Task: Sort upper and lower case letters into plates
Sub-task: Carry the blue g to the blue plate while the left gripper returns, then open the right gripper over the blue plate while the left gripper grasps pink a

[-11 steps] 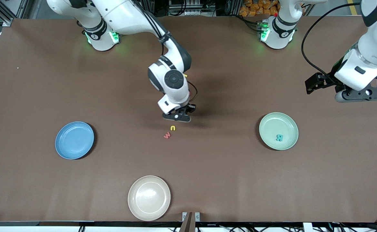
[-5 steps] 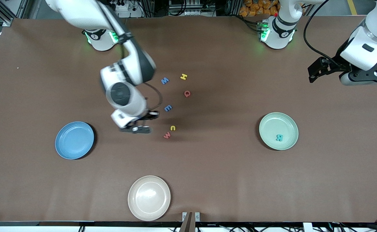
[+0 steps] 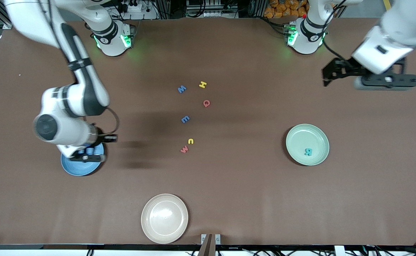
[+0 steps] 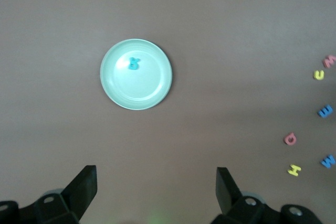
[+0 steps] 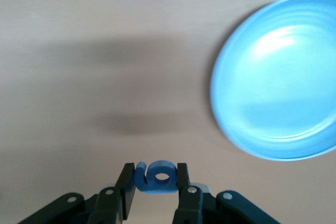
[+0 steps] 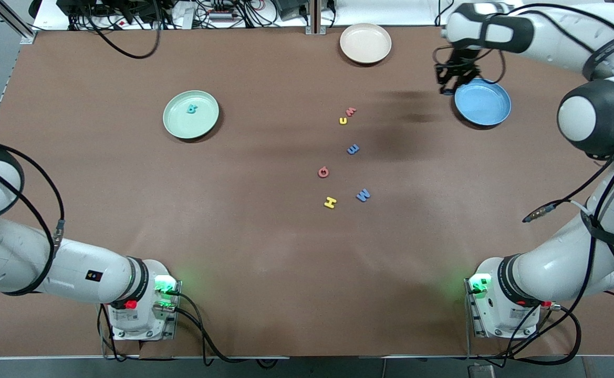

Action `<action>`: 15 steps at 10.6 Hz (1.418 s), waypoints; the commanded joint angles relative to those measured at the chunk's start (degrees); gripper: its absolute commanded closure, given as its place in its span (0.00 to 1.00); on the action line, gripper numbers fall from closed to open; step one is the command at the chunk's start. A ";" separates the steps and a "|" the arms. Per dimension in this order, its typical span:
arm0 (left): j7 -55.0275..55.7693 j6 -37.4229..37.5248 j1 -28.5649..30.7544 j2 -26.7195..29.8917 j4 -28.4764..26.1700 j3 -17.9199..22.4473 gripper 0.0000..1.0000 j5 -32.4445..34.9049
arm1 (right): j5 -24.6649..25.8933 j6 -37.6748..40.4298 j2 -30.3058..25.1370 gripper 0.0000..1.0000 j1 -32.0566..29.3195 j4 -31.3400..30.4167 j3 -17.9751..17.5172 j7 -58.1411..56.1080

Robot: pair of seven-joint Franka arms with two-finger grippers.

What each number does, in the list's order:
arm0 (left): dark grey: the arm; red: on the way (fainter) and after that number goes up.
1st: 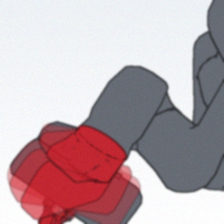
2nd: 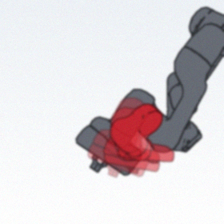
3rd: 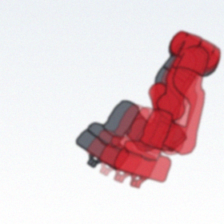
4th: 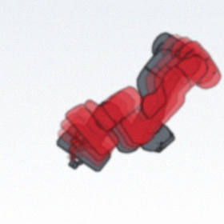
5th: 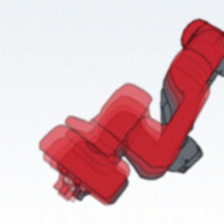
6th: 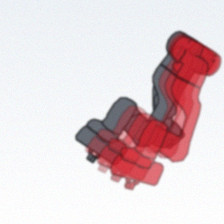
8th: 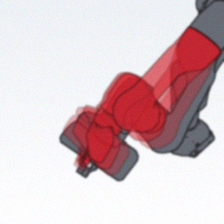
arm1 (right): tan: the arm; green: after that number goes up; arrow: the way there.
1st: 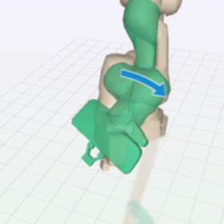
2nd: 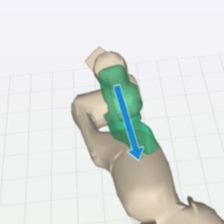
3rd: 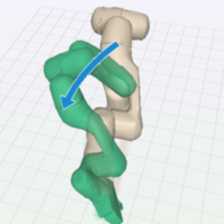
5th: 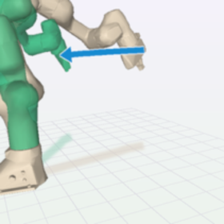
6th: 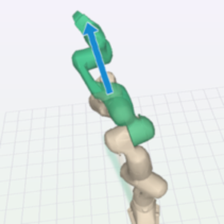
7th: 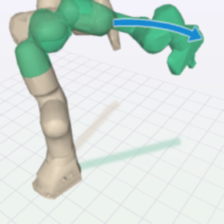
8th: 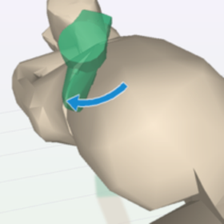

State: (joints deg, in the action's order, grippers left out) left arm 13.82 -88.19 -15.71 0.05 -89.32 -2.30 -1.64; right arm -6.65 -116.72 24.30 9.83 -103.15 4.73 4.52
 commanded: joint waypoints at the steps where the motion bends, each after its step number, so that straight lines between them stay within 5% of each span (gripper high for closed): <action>1: 1.56 -0.13 -1.25 -2.68 0.38 -4.79 0.00 -1.00 | 2.15 -0.97 -1.37 0.99 -4.97 -1.88 -0.86 -3.63; 6: 13.32 -8.55 -7.30 -11.81 0.46 -10.09 0.00 -0.82 | 5.07 -6.75 2.14 0.96 -9.39 -1.53 -0.95 -4.26; 7: 14.99 -10.49 -9.58 -13.66 0.29 -10.09 0.00 -0.56 | 5.07 -7.64 3.02 0.78 -9.91 -1.53 -0.95 -4.35; 8: 17.27 -12.94 -11.60 -16.11 0.29 -10.09 0.00 -0.03 | 5.07 -7.82 4.16 0.28 -10.00 -1.09 -0.86 -4.26; 9: 19.73 -15.67 -14.06 -18.75 0.38 -10.00 0.00 -0.11 | 5.07 -7.74 5.30 0.00 -11.31 -0.13 -0.86 -4.26; 15: 28.00 -27.45 -20.41 -31.15 0.29 -9.92 0.00 0.84 | 4.55 -7.82 8.30 0.00 -11.15 2.86 -1.12 -4.26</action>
State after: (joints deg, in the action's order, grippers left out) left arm 39.65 -113.61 -34.80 -28.73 -90.11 -12.62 -1.67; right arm -2.19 -124.87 30.91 -0.72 -102.10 4.22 0.52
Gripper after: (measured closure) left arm 0.000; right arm 0.000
